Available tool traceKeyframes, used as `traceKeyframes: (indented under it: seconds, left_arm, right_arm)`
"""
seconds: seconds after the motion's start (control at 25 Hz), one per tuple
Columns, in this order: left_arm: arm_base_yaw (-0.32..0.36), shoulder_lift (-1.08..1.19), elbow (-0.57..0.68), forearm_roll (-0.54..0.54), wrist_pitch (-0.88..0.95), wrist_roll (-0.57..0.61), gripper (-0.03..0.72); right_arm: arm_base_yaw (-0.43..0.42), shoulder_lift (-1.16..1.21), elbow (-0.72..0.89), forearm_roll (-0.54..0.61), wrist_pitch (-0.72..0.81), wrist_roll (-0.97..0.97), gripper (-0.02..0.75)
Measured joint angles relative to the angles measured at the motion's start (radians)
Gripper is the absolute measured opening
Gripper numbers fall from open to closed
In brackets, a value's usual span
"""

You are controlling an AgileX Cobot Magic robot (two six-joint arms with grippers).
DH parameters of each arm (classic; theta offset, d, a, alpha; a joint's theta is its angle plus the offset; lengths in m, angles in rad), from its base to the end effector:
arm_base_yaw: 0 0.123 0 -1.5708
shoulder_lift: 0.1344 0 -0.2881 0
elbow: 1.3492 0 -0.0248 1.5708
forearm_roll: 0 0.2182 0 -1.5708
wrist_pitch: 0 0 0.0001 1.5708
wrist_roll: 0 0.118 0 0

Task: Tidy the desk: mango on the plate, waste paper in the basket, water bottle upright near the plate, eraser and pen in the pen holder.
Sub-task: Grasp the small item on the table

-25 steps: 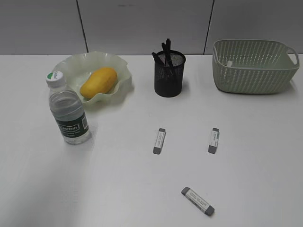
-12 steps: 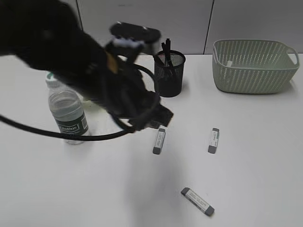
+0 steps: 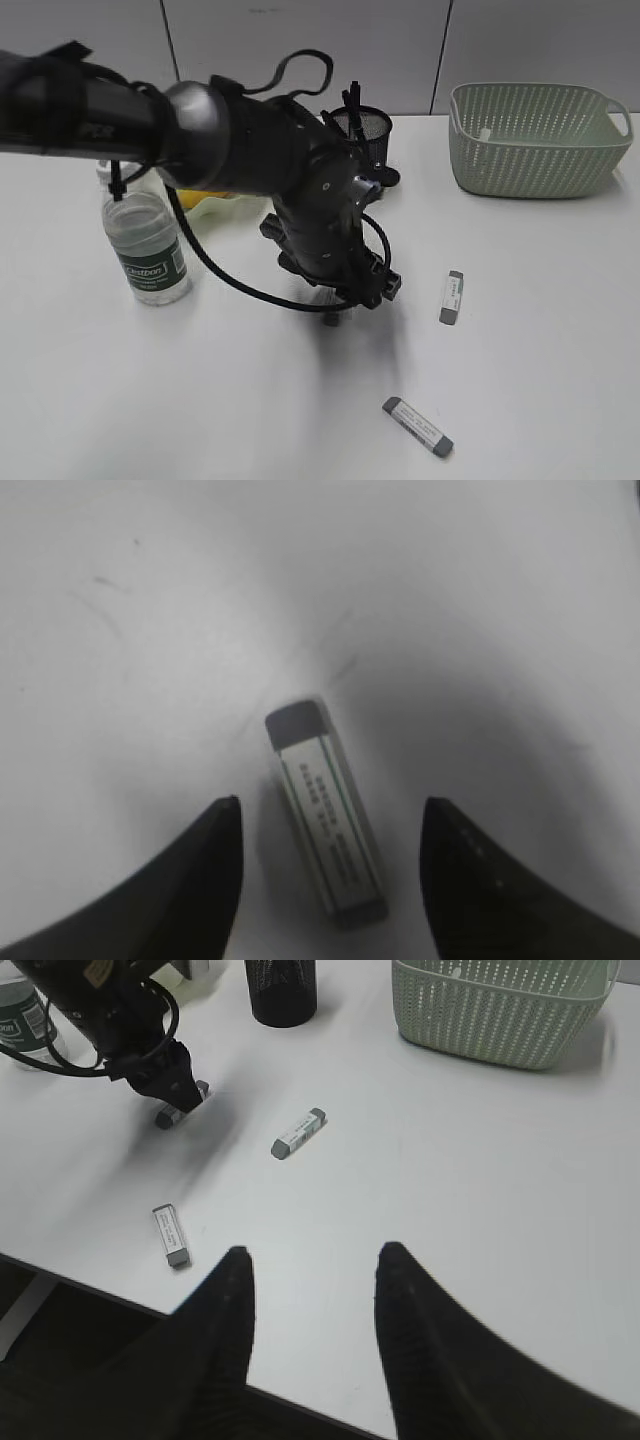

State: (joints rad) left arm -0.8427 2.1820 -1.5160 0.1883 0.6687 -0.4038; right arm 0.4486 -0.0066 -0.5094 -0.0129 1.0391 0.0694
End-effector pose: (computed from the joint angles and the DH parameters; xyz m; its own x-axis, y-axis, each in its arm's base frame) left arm 0.2962 -0.3117 0.1252 -0.7897 0.5087 -0.3430 0.5341 0.8451 0.0238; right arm -0.0113 -0.0069 0.2540 -0.4063 -0.1259 -0.9050 -0.3999 0.9151 0.0523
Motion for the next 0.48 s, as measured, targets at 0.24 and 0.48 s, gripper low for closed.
traceKeyframes:
  seconds: [0.24,0.48]
  left_arm:
    - [0.000,0.070,-0.064,0.044,0.000,-0.013,0.283]
    - [0.000,0.052,-0.068,0.052,-0.083,-0.013,0.140]
  right_arm:
    - [0.000,0.000,0.000,0.000,0.000,-0.001,0.330]
    - [0.000,0.000,0.000,0.000,0.000,-0.001,0.330]
